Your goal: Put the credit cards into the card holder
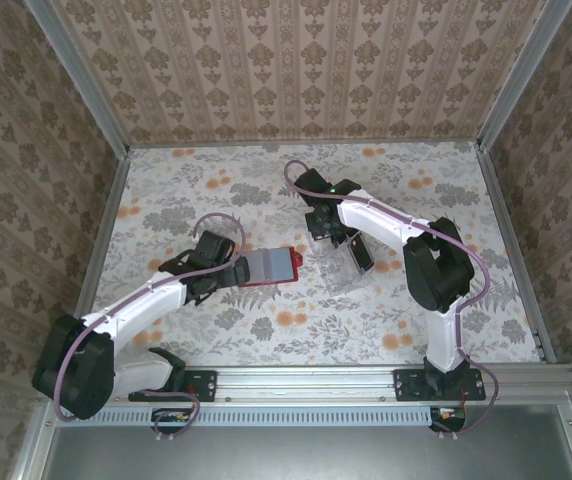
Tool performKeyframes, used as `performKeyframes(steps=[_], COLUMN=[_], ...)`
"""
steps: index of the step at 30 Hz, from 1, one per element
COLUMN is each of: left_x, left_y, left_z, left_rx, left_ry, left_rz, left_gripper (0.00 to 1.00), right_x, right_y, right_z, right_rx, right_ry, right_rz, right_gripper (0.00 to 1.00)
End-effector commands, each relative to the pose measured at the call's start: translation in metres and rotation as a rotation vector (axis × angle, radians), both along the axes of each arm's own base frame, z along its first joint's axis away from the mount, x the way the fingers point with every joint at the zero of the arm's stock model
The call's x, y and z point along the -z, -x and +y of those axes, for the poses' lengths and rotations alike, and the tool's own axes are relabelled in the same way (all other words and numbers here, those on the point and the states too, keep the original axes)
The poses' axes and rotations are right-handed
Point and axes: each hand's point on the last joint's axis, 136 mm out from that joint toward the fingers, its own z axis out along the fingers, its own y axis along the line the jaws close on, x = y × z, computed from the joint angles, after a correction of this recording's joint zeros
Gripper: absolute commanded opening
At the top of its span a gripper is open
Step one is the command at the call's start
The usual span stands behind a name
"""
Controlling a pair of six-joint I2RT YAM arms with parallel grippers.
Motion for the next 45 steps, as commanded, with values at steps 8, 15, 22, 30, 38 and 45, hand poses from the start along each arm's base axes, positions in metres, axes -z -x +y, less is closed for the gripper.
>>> performKeyframes(steps=[8,15,22,30,38,45], left_x=[-0.002,-0.002,-0.004,-0.010,-0.018,-0.022], left_y=[-0.001,-0.002,-0.002,-0.005,-0.015,-0.028], left_z=[0.001,0.001,0.001,0.003,0.025,0.023], left_rx=[0.005,0.006,0.008,0.009,-0.049,-0.027], left_ry=[-0.008,-0.007,-0.010,-0.030,-0.149,-0.188], left_rz=[0.000,-0.001,-0.002,-0.003,-0.060,-0.114], left_gripper=[1.00,1.00,1.00,1.00,1.00,1.00], right_x=[0.009,0.001,-0.040,-0.091,-0.074,-0.036], right_y=[0.004,0.004,0.006,0.027,0.045,0.049], right_z=[-0.004,-0.003,0.001,0.038,0.108,0.132], right_rx=[0.000,-0.016,-0.025,-0.051,-0.054,-0.033], right_ry=[-0.008,-0.011,-0.088,-0.375,-0.798,-0.909], right_rz=[0.039,0.031,-0.039,-0.104,-0.071,-0.028], right_gripper=[0.14,0.01,0.00,0.00,0.00,0.00])
